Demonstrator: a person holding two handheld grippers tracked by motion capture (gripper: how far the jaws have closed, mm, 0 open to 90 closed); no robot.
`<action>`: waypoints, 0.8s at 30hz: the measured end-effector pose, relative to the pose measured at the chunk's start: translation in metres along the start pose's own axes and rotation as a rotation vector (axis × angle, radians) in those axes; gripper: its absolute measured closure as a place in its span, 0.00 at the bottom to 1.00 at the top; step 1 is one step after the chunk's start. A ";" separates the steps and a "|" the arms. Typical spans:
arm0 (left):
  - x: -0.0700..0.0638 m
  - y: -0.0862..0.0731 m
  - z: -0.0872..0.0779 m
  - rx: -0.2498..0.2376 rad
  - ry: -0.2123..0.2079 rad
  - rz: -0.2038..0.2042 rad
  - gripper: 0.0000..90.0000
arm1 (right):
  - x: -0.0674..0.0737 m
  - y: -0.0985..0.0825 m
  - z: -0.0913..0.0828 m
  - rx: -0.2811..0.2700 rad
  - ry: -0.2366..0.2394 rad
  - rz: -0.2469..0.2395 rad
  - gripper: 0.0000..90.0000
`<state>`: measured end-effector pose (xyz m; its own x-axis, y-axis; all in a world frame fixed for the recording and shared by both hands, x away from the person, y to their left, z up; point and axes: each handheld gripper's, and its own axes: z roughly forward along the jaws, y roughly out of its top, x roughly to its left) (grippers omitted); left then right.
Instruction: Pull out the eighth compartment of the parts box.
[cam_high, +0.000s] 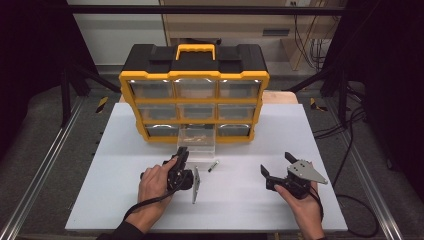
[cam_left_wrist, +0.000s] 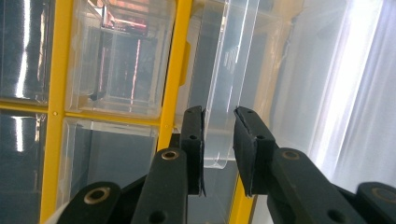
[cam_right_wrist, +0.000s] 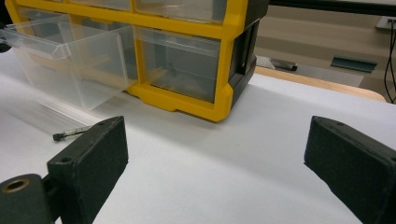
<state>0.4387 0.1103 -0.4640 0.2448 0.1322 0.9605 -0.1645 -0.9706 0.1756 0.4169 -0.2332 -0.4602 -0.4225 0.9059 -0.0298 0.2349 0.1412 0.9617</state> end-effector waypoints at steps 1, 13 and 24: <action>0.000 0.000 0.000 0.000 -0.001 -0.004 0.82 | 0.000 0.000 0.000 0.000 0.000 0.001 0.07; 0.002 -0.001 0.000 -0.003 -0.015 -0.057 0.79 | 0.000 0.000 0.000 0.001 0.001 0.001 0.07; 0.011 -0.012 -0.005 -0.002 -0.073 -0.339 0.43 | 0.000 0.000 0.000 -0.001 0.002 -0.005 0.07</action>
<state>0.4382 0.1242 -0.4541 0.3535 0.4323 0.8296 -0.0637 -0.8736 0.4824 0.4170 -0.2327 -0.4604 -0.4249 0.9046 -0.0340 0.2324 0.1453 0.9617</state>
